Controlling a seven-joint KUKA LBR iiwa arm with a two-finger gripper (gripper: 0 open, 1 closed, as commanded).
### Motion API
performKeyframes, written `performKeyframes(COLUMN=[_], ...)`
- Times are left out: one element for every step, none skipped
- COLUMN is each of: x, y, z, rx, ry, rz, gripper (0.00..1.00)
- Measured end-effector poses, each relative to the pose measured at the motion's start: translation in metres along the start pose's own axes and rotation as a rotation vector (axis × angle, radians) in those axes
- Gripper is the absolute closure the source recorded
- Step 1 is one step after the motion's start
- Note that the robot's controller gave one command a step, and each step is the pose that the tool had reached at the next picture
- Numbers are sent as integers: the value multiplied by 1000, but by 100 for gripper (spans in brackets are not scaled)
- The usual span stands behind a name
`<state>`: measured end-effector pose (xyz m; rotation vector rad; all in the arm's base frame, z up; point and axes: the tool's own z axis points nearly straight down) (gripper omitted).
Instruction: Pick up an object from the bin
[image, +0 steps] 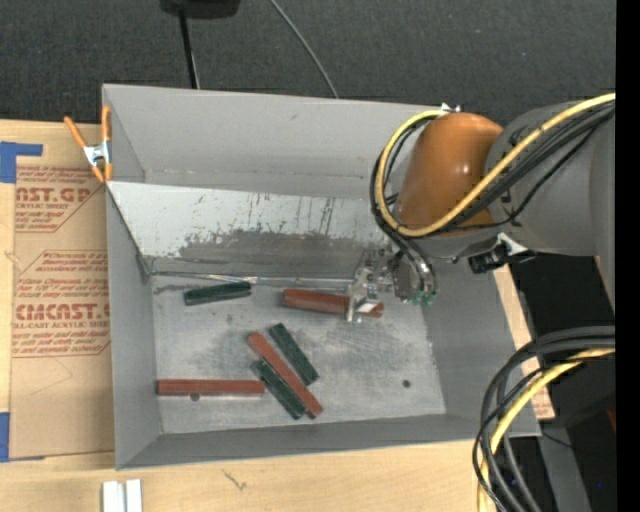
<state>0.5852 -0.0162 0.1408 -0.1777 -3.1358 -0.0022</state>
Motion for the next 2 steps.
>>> performKeyframes(x=[-1, -1], y=[0, 0], z=[-17, -28], rx=[0, 0], ry=[-4, -5], rz=[0, -1], gripper=[100, 100])
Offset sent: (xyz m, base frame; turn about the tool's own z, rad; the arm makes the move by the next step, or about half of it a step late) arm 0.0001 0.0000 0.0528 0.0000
